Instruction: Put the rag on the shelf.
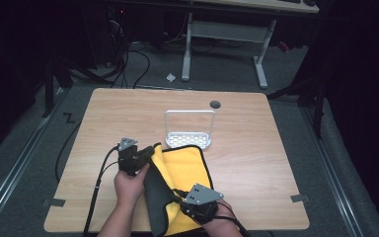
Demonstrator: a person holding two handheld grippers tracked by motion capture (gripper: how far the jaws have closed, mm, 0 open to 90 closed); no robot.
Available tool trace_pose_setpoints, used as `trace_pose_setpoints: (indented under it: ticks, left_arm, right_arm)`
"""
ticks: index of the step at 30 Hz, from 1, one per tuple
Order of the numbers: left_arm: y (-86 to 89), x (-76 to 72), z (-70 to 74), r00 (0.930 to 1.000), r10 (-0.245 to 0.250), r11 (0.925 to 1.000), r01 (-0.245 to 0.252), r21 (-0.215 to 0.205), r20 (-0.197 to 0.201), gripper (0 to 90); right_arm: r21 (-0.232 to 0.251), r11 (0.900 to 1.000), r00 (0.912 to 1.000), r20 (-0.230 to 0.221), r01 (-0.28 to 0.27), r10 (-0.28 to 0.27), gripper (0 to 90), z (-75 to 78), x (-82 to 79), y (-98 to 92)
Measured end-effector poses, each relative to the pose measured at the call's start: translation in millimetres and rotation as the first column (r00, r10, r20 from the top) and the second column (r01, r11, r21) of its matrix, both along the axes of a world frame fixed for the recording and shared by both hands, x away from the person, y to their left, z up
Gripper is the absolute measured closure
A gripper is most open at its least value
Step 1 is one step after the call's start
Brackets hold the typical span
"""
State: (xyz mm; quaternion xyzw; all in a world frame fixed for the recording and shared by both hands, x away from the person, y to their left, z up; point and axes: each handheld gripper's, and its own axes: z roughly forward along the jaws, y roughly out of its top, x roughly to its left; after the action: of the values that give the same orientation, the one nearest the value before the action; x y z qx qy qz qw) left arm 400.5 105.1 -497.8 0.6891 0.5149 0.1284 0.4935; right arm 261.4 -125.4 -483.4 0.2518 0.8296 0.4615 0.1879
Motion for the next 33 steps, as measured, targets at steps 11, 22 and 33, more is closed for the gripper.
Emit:
trace_pose_setpoints:
  ticks: [11, 22, 33]
  left_arm:
    - [-42.6, 9.7, 1.8, 0.999, -0.037, 0.9981, 0.038, 0.048, -0.024, 83.9]
    - [-75.4, 16.2, 4.7, 0.9957, -0.087, 0.9919, 0.09, 0.091, -0.031, 83.4]
    - [-96.0, 19.1, 2.7, 0.9908, -0.132, 0.9895, 0.133, 0.056, -0.031, 64.0]
  right_arm:
    - [-0.047, 0.996, 0.9966, -0.03, 0.076, -0.077, 79.8, -13.9, -1.9, -40.6]
    - [-0.066, 0.99, 0.99, -0.061, 0.123, -0.127, 78.9, -22.8, -4.5, -67.8]
    - [-0.03, 0.982, 0.9814, -0.031, 0.189, -0.19, 64.1, -18.8, -5.5, -84.7]
